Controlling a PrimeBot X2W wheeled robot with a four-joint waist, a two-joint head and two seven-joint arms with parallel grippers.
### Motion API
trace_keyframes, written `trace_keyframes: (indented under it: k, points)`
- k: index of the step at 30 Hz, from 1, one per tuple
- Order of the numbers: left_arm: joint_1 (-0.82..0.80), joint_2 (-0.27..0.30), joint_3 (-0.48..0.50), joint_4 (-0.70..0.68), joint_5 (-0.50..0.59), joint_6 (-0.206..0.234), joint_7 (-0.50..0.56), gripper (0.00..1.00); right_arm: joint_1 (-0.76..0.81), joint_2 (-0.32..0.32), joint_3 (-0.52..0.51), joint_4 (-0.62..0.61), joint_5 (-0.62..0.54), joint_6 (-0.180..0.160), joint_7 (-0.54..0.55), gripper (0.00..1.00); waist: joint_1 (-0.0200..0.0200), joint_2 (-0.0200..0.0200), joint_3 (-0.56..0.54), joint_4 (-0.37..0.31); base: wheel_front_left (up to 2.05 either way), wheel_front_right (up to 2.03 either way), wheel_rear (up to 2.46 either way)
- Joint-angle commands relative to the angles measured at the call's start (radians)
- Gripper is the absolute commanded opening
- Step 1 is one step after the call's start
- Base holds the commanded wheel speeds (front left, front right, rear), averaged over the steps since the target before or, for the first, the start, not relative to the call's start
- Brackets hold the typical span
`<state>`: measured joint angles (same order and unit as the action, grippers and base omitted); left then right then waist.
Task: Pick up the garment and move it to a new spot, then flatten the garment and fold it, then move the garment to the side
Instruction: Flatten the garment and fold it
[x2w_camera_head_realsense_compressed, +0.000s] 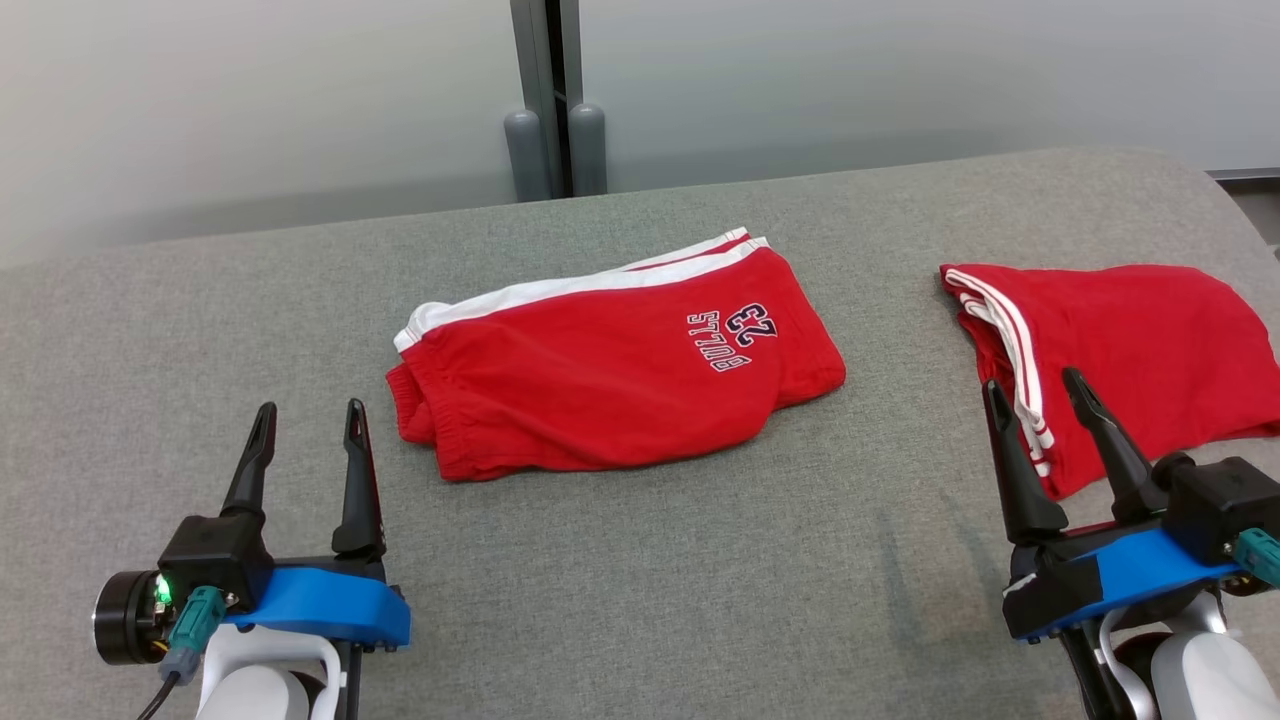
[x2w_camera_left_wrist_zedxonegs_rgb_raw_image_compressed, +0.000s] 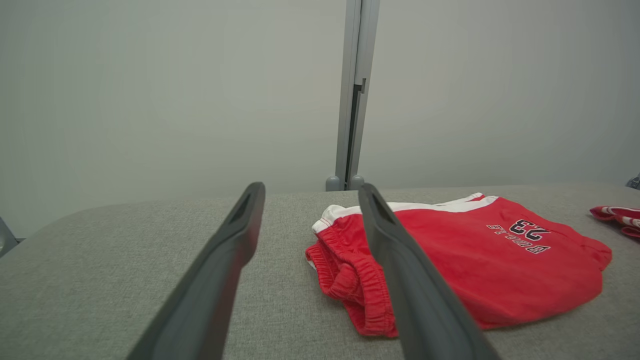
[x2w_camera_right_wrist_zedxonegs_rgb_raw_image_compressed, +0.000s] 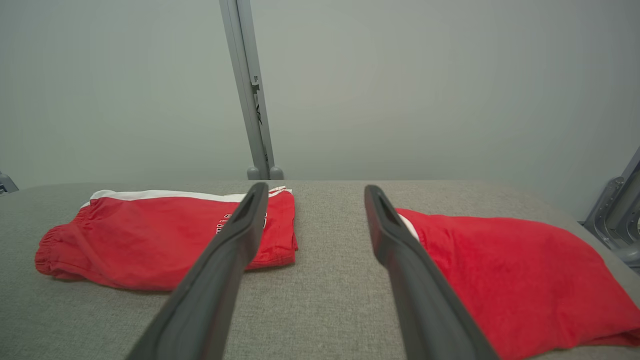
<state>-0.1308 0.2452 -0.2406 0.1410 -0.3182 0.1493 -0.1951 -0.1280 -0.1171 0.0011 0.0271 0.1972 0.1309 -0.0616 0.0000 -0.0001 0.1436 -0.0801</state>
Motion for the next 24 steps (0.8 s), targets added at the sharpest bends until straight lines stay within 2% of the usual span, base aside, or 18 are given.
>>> trace_keyframes:
  k: [1,9,17,24]
  points:
    - [-0.001,0.006,-0.002,-0.007,-0.003,0.005,0.001,1.00,0.013,0.003,-0.003,-0.006,0.004,0.000,0.004,1.00,0.0000,0.0001,0.006,0.003,0.00,0.00,0.00]
    - [-0.061,0.007,-0.014,-0.032,0.011,0.001,-0.004,1.00,-0.073,-0.019,-0.012,0.059,0.038,0.000,0.016,1.00,0.0000,0.0001,0.086,0.040,0.00,0.00,0.00]
    - [-0.159,-0.010,-0.038,-0.024,0.022,-0.018,-0.023,1.00,-0.272,-0.048,0.047,0.317,0.076,0.000,0.022,1.00,0.0000,0.0001,0.198,0.103,0.00,0.00,0.00]
    - [-0.207,-0.020,-0.047,0.006,0.026,-0.033,-0.042,1.00,-0.425,-0.053,0.098,0.552,0.082,0.000,0.020,1.00,0.0000,0.0001,0.234,0.136,0.00,0.00,0.00]
